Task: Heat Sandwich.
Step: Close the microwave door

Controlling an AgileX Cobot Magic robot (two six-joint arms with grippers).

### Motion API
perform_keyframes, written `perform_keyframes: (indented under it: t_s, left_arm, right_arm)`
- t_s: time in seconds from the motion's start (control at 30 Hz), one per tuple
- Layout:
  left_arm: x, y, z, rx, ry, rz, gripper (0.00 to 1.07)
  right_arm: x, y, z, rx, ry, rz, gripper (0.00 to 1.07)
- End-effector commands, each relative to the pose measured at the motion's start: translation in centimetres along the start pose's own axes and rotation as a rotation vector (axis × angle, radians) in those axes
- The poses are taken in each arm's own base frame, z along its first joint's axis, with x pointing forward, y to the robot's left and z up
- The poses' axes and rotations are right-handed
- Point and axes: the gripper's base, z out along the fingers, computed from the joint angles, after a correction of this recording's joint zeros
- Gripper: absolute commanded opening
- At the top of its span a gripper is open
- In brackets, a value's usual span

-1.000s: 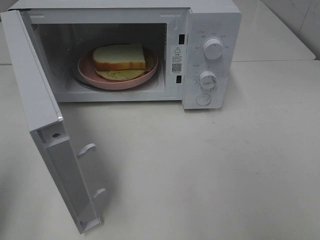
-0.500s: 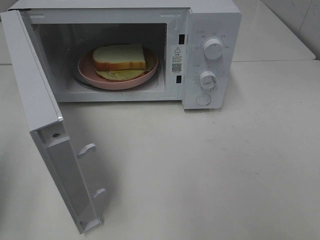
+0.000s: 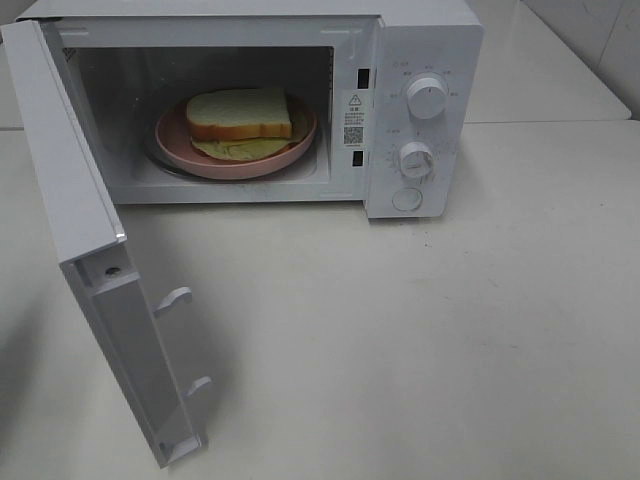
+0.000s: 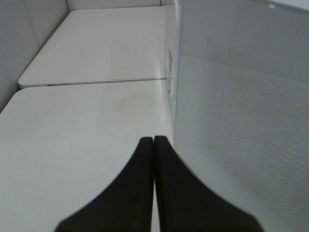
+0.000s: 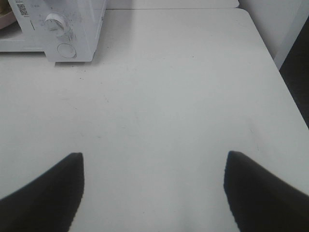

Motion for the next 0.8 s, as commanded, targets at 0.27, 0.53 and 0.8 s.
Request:
perform_keyframes:
  t_s: [0.27, 0.53, 0.8]
  left_arm:
    - [0.3, -2.2, 2.2, 0.152, -0.043, 0.017, 0.00]
    - [-0.1, -4.6, 4.5, 0.279, -0.044, 0.054, 0.00]
    - [0.1, -7.1, 6.3, 0.363, -0.023, 0.063, 0.00]
  right_arm:
    - [0.2, 0.0, -0.3, 0.000, -0.036, 0.004, 0.76]
    - [0.2, 0.0, -0.3, 0.000, -0.036, 0.000, 0.76]
    - [0.2, 0.0, -0.3, 0.000, -0.036, 0.000, 0.76]
